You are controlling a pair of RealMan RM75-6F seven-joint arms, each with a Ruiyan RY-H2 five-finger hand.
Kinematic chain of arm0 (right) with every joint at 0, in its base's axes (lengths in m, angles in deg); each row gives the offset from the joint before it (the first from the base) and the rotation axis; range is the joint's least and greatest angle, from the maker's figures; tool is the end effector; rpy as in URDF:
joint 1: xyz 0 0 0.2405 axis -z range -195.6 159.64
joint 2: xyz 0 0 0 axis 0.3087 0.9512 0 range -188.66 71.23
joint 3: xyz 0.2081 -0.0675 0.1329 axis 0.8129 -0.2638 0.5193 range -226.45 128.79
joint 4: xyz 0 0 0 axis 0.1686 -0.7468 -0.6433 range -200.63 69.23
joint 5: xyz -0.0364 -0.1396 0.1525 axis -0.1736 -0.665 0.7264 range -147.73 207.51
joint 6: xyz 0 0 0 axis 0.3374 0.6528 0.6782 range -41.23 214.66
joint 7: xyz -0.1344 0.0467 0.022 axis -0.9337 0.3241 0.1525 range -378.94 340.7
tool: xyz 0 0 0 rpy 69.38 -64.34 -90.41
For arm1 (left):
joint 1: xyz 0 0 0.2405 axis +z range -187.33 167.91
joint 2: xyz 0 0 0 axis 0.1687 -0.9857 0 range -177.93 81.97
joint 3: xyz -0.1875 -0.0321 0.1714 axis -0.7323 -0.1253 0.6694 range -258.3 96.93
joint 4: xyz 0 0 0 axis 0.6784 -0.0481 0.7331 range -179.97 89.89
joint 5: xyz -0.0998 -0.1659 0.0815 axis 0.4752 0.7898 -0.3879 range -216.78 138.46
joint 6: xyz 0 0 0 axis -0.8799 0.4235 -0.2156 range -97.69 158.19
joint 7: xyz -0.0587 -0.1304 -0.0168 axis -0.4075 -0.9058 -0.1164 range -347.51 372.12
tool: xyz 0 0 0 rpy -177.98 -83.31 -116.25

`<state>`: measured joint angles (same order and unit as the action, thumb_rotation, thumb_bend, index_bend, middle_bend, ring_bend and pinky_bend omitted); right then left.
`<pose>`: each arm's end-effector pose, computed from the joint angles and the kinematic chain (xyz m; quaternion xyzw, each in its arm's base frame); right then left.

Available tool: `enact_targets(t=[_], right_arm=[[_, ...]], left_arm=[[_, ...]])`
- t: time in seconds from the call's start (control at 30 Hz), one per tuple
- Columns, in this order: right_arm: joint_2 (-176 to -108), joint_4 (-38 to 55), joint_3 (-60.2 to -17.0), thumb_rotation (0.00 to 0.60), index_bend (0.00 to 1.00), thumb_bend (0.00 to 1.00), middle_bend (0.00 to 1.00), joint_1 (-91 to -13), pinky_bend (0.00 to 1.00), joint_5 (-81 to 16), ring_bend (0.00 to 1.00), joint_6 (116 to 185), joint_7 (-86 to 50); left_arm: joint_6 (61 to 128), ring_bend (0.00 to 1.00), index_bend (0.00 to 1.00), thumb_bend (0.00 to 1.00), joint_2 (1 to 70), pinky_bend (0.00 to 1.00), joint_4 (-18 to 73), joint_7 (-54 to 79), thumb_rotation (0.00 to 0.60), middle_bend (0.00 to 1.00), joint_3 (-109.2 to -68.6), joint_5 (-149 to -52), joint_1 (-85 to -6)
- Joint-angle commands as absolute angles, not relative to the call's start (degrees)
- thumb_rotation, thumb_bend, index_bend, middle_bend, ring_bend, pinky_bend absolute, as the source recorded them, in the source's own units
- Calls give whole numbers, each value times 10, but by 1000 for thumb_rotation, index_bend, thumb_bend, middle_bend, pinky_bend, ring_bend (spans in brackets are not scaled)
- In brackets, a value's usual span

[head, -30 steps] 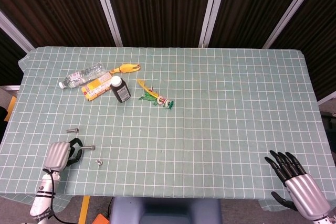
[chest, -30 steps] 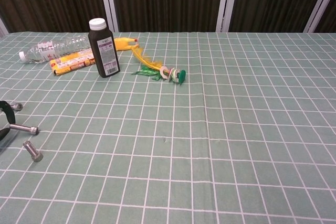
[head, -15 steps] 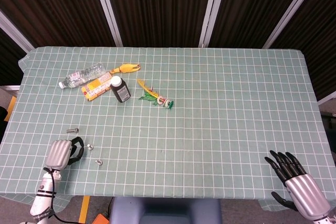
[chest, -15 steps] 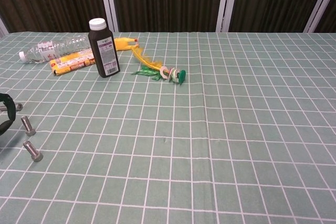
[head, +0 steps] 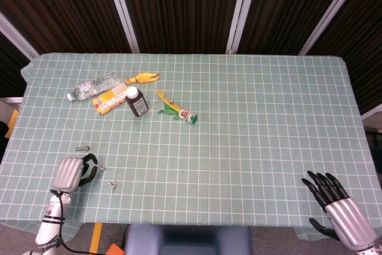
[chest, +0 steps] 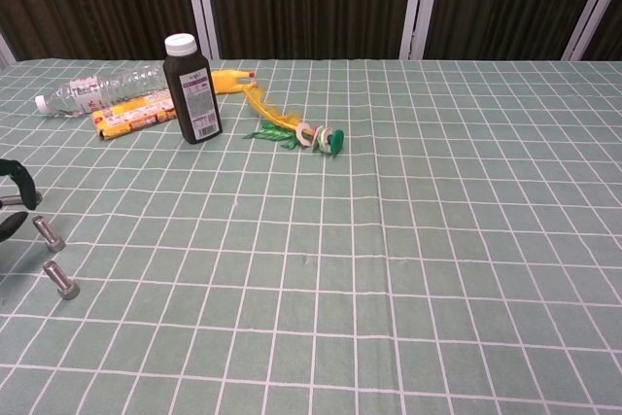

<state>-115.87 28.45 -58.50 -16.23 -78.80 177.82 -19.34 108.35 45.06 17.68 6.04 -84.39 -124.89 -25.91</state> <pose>-0.2879 -0.0915 0.1587 0.7101 -0.3624 0.3676 0.4789 -0.3068 0.2491 0.0221 -0.6237 -0.3980 -0.4307 0.5168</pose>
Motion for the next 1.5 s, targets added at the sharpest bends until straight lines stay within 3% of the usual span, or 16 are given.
enact_targets(t=[0.03,0.6,1.07,1.5], right_arm=[[-1159,285,-585,600,0,309,0,-162,0,-789,0,1778,-194],[-1162,287,-584,600,0,309,0,-163,0,-785,0,1772,-202],[-1167,292,-580,600,0,309,0,-166,0,-772,0,1757,-218],[-1170,294,-578,600,0,309,0,-167,0,-765,0,1752,-226]], left_arm=[[1086,1000,451,451,446,1000,176,50,600,1000,-855,-1239,-260],[955,1000,406,435,497,1000,13,6,600,1000,-889,-1153,-296],[932,1000,431,435,545,1000,-95,-34,600,1000,-901,-1146,-318],[917,1000,467,435,565,1000,-131,-48,600,1000,-902,-1148,-331]])
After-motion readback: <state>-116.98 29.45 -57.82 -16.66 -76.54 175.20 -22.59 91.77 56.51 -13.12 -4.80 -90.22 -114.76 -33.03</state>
